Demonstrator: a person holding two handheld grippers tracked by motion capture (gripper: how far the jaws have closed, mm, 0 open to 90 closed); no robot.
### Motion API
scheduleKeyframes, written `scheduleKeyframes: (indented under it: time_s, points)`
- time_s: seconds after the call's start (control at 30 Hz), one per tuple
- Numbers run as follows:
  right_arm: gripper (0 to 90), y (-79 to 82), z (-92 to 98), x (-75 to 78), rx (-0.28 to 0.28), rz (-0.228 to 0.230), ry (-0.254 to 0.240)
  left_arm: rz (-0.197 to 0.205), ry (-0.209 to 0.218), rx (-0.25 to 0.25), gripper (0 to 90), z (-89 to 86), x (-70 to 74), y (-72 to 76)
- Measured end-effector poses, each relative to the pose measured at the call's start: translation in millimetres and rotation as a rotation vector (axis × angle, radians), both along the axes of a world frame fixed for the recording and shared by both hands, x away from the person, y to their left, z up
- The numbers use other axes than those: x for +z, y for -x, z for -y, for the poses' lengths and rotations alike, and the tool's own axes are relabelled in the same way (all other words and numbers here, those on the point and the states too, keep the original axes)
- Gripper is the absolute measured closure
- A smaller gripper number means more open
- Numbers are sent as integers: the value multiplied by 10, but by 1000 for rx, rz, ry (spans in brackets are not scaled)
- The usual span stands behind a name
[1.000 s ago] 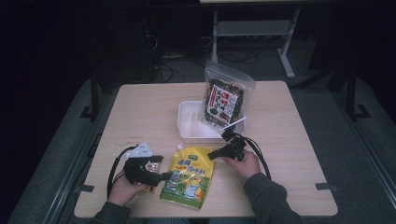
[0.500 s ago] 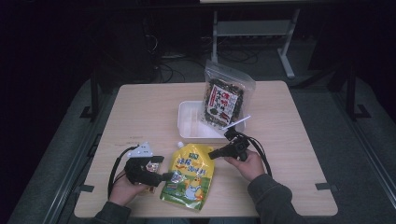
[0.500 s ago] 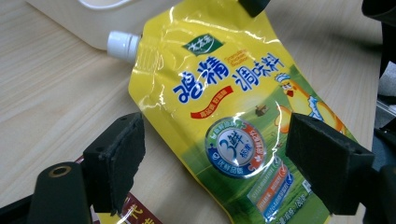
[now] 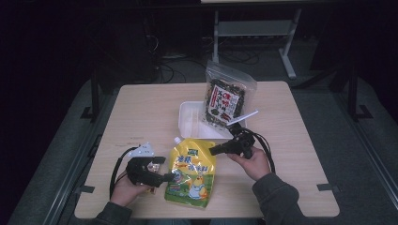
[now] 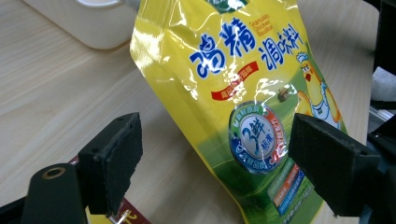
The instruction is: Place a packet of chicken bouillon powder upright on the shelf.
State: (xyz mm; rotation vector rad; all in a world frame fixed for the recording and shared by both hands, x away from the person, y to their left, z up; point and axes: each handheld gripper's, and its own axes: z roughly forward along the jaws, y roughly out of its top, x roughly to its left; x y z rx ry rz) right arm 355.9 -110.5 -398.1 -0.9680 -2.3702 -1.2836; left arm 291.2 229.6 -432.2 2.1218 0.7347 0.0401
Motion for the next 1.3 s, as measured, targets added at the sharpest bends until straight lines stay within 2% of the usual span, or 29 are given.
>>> scheduleKeyframes:
  time_s: [0.23, 0.4, 0.47, 0.5, 0.53, 0.57, 0.77, 0.8, 0.9, 0.93, 1.17, 1.3]
  points:
    - [900, 58, 13, 148, 13, 33, -34, -21, 12, -23, 188, 31, -7, -11]
    - [900, 79, 10, 190, 24, 45, -43, -62, 27, -58, 235, 64, -33, -34]
    - [900, 91, 9, 223, 30, 47, -59, -75, 36, -78, 325, 70, -40, -44]
    - [900, 91, 9, 223, 30, 47, -59, -84, 46, -84, 325, 69, -39, -50]
    - [900, 103, 5, 252, 34, 53, -63, -95, 61, -98, 408, 65, -38, -55]
    - [900, 103, 5, 252, 34, 53, -63, -98, 72, -105, 408, 58, -36, -59]
    - [900, 123, 15, 326, 44, 69, -74, -126, 141, -124, 602, 3, -19, -75]
    - [900, 126, 35, 338, 46, 71, -82, -126, 151, -125, 657, -6, -15, -75]
    - [900, 129, 52, 344, 48, 69, -95, -128, 176, -136, 699, -27, -6, -74]
    - [900, 130, 59, 354, 50, 71, -96, -129, 182, -143, 750, -34, -3, -74]
    - [900, 126, 68, 392, 72, 78, -94, -122, 202, -161, 822, -47, 12, -64]
    - [894, 125, 48, 443, 88, 86, -69, -109, 197, -163, 827, -49, 22, -53]
